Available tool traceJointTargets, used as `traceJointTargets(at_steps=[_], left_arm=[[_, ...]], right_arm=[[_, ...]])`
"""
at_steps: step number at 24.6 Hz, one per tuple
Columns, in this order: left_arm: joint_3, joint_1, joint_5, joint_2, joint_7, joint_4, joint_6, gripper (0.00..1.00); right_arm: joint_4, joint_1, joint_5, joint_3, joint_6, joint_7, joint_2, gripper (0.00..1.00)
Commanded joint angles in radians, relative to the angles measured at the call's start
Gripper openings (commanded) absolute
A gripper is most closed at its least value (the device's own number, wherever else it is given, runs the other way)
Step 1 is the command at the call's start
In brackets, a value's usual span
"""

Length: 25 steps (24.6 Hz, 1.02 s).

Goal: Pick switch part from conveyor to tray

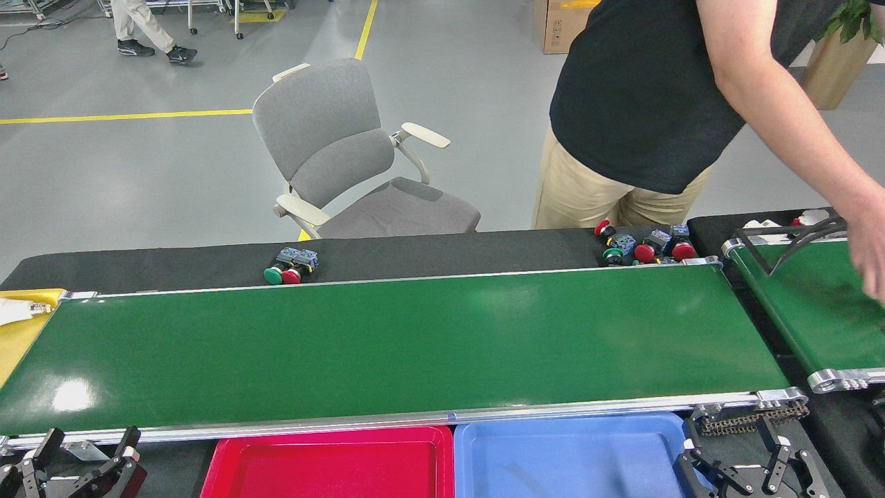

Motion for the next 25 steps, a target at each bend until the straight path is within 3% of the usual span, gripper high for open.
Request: traceJointTargets(at_steps=[1,25], left_arm=[[0.001,-0.003,0.002,0.003,0.008,-0.014,0.005,1.00],[-0.004,-0.004,-0.004,-0.026,0.005,-0.020,0.013,1.00]], right_arm=[[-0.014,-0.005,-0.005,-0.007,0.006,-0.001,0.000,1.00],[-0.011,0.000,-0.005,-0.006,0.004,-0.013,-0.003,1.00]])
